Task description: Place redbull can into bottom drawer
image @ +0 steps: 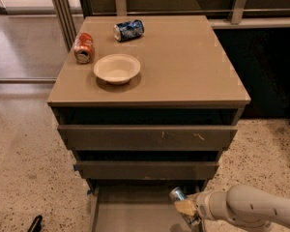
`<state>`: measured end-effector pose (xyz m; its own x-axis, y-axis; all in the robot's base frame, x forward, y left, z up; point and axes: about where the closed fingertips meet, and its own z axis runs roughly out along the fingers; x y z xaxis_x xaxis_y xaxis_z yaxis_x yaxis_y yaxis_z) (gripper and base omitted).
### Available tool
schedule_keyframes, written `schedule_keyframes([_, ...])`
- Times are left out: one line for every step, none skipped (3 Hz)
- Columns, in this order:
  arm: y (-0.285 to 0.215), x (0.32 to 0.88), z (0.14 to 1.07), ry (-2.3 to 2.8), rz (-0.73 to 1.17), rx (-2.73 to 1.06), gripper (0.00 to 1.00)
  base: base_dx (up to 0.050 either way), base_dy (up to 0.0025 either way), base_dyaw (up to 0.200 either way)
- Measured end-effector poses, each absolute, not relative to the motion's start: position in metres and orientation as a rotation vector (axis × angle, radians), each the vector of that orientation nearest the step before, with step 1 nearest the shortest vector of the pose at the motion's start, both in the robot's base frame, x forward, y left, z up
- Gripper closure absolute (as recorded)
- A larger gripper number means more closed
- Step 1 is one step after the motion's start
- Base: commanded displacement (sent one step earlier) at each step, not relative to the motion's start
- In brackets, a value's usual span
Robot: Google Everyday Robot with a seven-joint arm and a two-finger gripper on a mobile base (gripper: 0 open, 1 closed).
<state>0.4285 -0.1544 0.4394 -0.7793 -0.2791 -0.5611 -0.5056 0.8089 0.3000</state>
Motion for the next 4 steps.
schedule_keyframes([-0.148,0.434,0.396,2.528,0.646,-0.528,1.0,0.0,0.0,0.0])
schedule_keyframes([-0.14,0.443,0.361,2.557,0.663,-0.509,1.0,0.0,0.0,0.0])
schedule_keyframes([-0.133,0.45,0.33,2.59,0.67,-0.498,1.0,0.0,0.0,0.0])
schedule_keyframes([-0.129,0.453,0.301,2.638,0.665,-0.484,1.0,0.0,0.0,0.0])
